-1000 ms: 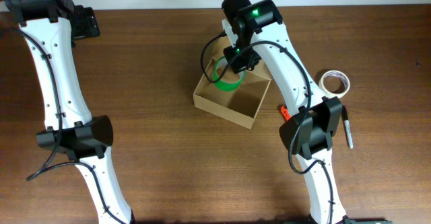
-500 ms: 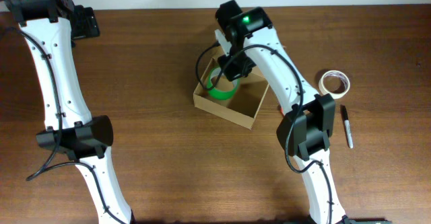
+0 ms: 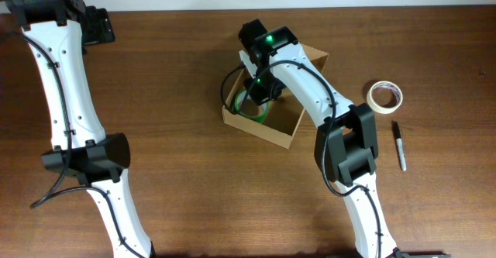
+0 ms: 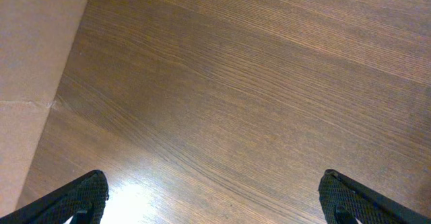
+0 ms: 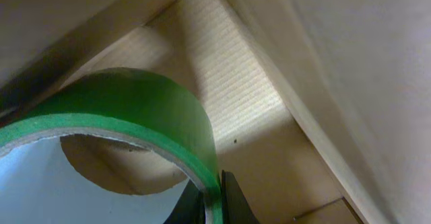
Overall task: Pack container
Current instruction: 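Carry the green tape into the box and lower it, then open right gripper and withdraw toward the white tape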
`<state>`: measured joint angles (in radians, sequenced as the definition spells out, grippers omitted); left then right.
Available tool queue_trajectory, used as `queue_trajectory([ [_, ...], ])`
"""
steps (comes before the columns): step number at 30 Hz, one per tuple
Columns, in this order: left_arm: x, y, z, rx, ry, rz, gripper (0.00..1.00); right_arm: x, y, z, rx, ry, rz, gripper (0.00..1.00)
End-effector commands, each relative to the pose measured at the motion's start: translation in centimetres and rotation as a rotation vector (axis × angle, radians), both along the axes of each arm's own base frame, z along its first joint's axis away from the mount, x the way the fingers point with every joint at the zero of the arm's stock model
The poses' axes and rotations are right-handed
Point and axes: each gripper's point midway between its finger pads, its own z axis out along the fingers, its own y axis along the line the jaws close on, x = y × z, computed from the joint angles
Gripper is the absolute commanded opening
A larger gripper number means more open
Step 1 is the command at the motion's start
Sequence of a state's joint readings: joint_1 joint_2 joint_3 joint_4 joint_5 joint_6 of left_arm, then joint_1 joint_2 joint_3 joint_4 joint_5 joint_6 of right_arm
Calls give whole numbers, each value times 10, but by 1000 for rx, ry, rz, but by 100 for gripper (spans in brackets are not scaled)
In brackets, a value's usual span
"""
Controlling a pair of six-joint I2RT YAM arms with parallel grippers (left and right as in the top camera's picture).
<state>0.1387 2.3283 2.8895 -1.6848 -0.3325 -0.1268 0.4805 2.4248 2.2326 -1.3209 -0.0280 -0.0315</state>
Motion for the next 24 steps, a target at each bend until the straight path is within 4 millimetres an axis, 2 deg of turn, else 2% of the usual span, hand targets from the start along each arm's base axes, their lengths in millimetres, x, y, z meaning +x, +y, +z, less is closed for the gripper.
queue_trajectory([
  [1,-1,0,3,2,-5,-7,100,-2,5,-6,13,10,14,7],
  [5,-1,0,3,1,-4,-7,100,0,6,-6,14,1,21,34],
  [9,-1,0,3,1,-4,-7,100,2,6,-3,17,-6,23,38],
  [13,-1,0,3,1,-4,-7,100,8,9,15,35,-41,24,39],
  [17,-1,0,3,1,-4,-7,100,16,13,61,75,-122,29,39],
  [19,-1,0,3,1,-4,-7,100,18,14,94,96,-179,48,39],
  [24,-1,0,3,1,-4,-7,100,16,-15,172,34,-338,16,40],
])
